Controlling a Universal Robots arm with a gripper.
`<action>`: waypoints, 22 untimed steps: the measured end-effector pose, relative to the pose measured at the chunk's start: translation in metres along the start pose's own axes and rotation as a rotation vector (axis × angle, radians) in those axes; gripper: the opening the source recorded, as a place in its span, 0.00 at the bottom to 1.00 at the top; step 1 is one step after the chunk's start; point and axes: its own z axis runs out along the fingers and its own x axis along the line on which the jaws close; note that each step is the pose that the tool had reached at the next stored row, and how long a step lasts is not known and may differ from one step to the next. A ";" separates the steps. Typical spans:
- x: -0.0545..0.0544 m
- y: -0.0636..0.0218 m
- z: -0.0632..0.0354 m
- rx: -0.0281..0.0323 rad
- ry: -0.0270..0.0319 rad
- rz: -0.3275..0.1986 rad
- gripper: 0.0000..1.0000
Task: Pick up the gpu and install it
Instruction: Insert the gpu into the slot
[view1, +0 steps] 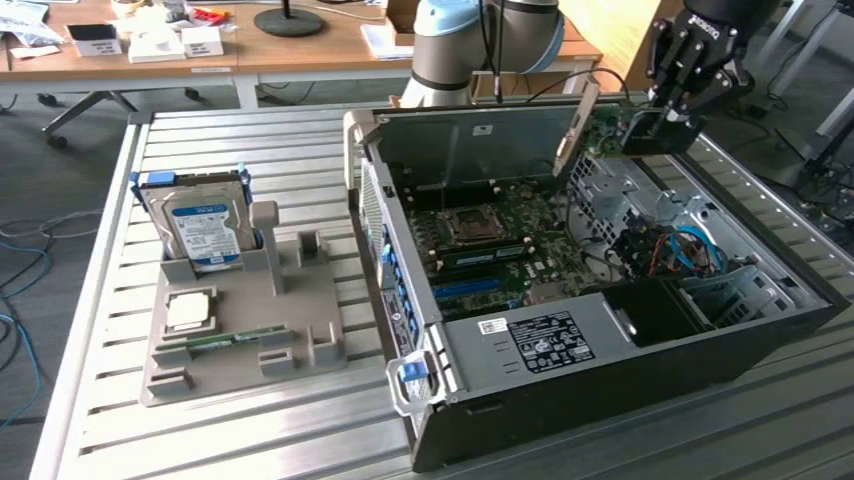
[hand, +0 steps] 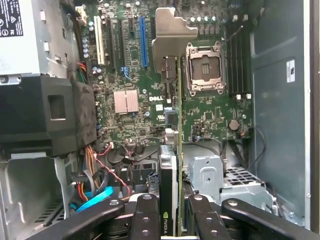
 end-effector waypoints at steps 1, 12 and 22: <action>0.000 0.0000 0.0000 -0.0010 -0.0017 -0.004 0.27; 0.000 0.0000 0.0006 -0.0101 -0.0417 -0.013 0.27; 0.000 0.0000 0.0009 -0.0112 -0.0457 -0.025 0.27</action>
